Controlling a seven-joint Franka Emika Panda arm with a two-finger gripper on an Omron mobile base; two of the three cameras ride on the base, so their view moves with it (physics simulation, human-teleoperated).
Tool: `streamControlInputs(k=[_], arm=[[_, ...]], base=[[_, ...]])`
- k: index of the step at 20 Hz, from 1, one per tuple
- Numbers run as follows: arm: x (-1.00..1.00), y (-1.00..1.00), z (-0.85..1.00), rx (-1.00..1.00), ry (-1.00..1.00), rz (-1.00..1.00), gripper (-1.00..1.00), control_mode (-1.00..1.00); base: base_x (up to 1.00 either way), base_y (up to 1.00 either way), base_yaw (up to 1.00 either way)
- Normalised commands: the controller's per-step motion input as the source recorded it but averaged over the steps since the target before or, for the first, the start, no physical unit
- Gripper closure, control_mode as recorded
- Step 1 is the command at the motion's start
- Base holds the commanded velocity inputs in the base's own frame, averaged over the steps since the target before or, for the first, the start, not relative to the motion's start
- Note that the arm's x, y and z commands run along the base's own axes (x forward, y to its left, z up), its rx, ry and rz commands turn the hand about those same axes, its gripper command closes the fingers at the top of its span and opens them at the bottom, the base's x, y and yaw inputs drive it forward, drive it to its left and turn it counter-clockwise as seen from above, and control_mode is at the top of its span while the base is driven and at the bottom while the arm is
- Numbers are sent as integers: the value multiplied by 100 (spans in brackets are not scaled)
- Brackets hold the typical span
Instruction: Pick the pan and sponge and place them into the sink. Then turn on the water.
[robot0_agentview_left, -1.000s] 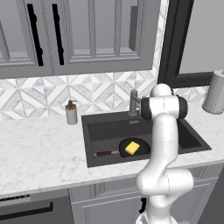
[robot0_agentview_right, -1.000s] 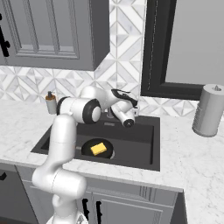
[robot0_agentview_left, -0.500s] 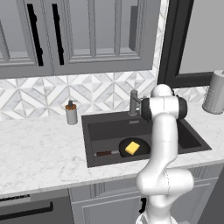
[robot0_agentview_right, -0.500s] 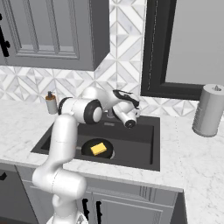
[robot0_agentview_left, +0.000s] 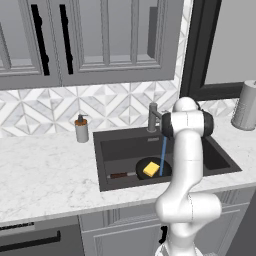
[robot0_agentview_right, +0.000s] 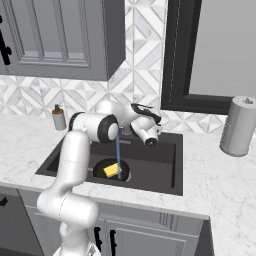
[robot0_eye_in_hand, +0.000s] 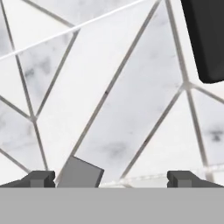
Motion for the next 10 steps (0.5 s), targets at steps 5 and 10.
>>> streamControlInputs(k=[5,10], arm=[[0,-82,0,4,1,0,-100,-100],[0,-59,0,3,3,-1,-100,-100]], base=[[0,0,0],[0,0,0]])
